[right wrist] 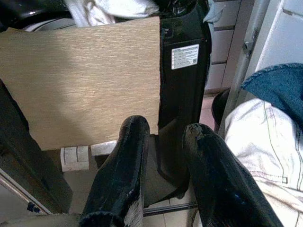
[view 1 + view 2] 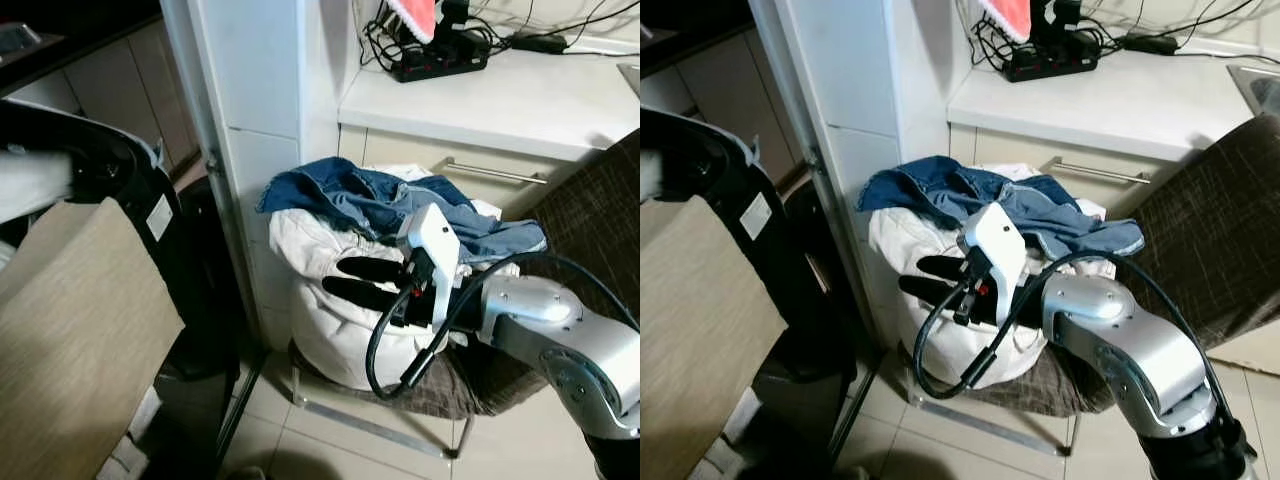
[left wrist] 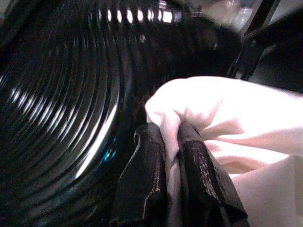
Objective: Clothes washing
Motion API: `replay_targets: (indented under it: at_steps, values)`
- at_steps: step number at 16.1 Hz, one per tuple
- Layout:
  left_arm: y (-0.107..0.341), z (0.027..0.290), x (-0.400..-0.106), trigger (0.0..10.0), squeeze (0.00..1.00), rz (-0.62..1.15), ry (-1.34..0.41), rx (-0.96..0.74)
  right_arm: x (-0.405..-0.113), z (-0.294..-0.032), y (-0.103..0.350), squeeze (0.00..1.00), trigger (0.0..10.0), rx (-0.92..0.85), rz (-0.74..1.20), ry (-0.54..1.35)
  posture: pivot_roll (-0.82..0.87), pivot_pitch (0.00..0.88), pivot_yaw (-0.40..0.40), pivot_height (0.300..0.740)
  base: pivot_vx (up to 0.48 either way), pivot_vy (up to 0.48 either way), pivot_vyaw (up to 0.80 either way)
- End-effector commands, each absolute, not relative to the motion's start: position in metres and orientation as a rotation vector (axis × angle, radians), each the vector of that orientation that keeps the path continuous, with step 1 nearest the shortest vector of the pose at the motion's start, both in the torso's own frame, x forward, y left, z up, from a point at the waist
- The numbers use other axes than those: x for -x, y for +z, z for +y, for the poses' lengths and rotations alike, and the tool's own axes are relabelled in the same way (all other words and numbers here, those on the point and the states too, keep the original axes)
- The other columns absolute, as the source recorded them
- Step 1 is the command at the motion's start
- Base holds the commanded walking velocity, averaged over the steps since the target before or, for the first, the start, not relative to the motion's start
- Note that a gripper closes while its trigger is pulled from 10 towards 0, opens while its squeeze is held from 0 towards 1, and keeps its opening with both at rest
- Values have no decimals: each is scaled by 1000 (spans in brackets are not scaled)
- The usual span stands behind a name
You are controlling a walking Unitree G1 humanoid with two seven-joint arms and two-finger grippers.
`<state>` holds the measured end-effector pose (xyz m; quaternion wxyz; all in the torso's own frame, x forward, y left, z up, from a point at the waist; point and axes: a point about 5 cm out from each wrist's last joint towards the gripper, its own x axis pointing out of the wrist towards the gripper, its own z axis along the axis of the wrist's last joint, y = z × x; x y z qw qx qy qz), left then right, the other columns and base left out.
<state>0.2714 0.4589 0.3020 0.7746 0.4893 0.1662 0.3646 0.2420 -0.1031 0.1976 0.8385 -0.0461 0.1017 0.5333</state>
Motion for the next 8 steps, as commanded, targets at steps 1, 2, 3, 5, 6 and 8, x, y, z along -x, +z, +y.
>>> replay_targets:
  at_steps: [1, 2, 3, 5, 6, 8]
  values:
    - [296, 457, -275, 1725, 0, 388, 747, -1042, -242, -101, 201, 0, 10000, 109, 201, 1141, -52, 0, 31, 740, 0, 0, 0]
    - [270, 448, -286, 10000, 0, 433, 605, -889, -242, -100, 202, 0, 10000, 107, 197, 1148, -48, 0, 28, 740, 0, 0, 0]
    - [257, 441, -291, 10000, 0, 452, 551, -813, -242, -99, 203, 0, 10000, 105, 192, 1154, -49, 0, 28, 740, 0, 0, 0]
    - [230, 423, -304, 10000, 1000, 469, 458, -639, -241, -95, 208, 0, 10000, 81, 161, 1178, -55, 0, 32, 740, 0, 0, 0]
    - [229, 423, -305, 10000, 1000, 476, 467, -641, -241, -95, 209, 0, 10000, 80, 158, 1178, -55, 0, 32, 740, 0, 0, 0]
    - [234, 425, -305, 10000, 1000, 462, 500, -670, -242, -98, 208, 0, 10000, 80, 163, 1157, -59, 0, 33, 740, 0, 0, 0]
